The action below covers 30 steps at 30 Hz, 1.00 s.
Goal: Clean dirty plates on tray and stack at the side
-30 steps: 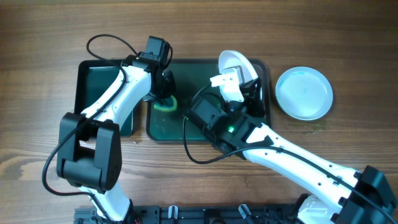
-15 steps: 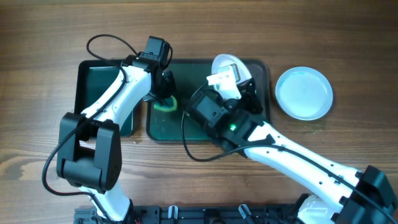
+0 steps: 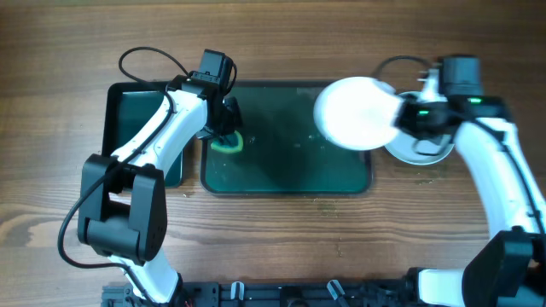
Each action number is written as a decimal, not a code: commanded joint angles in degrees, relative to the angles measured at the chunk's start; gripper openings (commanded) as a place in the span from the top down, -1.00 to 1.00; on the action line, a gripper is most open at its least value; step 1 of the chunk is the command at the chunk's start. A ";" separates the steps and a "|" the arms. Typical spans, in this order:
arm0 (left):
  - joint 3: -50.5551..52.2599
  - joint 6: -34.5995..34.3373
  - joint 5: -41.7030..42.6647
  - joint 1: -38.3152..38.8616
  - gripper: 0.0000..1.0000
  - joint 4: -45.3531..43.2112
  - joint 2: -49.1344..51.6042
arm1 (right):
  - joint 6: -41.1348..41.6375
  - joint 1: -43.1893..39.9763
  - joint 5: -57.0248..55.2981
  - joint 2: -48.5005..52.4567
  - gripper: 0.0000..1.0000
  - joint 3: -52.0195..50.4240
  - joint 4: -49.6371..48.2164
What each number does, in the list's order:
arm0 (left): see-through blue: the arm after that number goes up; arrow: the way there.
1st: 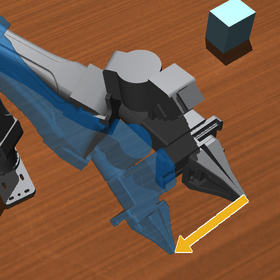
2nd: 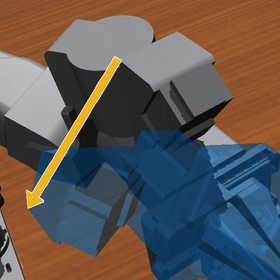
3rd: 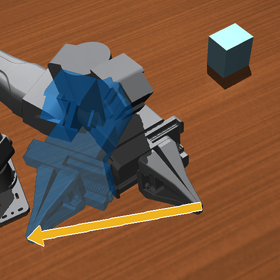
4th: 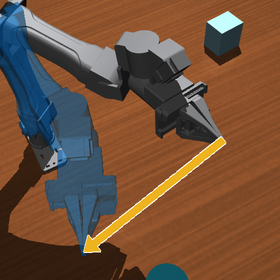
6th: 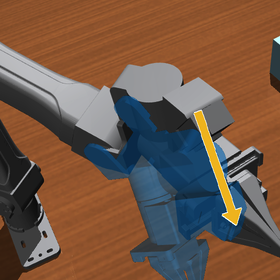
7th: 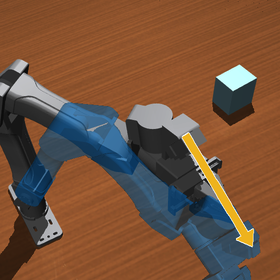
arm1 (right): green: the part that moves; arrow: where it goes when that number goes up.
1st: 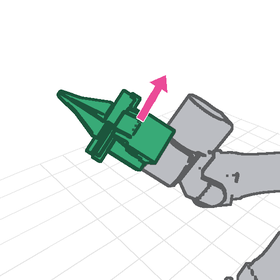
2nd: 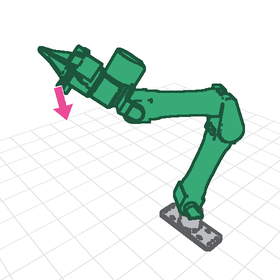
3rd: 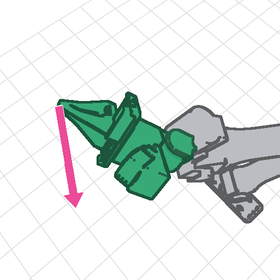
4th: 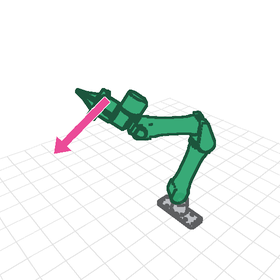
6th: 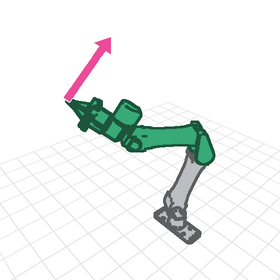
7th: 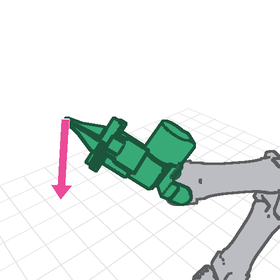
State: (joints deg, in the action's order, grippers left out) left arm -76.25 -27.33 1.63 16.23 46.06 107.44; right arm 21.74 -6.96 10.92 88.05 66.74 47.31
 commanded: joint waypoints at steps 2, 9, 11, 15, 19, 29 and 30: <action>-1.07 0.07 0.28 0.00 0.92 -0.17 -1.51 | -0.52 -10.91 -2.36 -1.18 0.91 -4.76 -1.73; -1.07 0.07 0.28 0.00 0.92 -0.17 -1.51 | 4.52 -14.12 -14.34 -1.16 0.92 -18.32 -21.79; -1.07 0.07 0.28 0.00 0.92 -0.20 -1.51 | 5.42 -14.12 -14.32 -1.16 0.91 -21.18 -25.90; -1.07 0.74 0.26 0.00 0.92 -0.20 -1.51 | 4.96 -14.12 -8.76 -1.07 0.12 -23.04 -26.95; -4.35 11.78 -2.19 -1.51 0.92 4.42 -2.12 | 2.01 -14.10 0.96 -1.42 -0.42 -17.97 -18.45; -5.92 26.10 -5.44 -21.70 0.92 7.02 -2.32 | -2.93 -8.68 5.27 -4.26 -0.60 -10.75 -6.10; -3.98 26.10 -4.11 -23.10 0.92 4.42 -2.32 | -3.32 -8.28 5.27 -4.26 -0.61 -10.78 -6.10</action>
State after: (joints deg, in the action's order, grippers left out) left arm -84.49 -4.05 -3.31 -2.79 54.35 106.08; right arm 20.08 -16.38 15.00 84.29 55.33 41.15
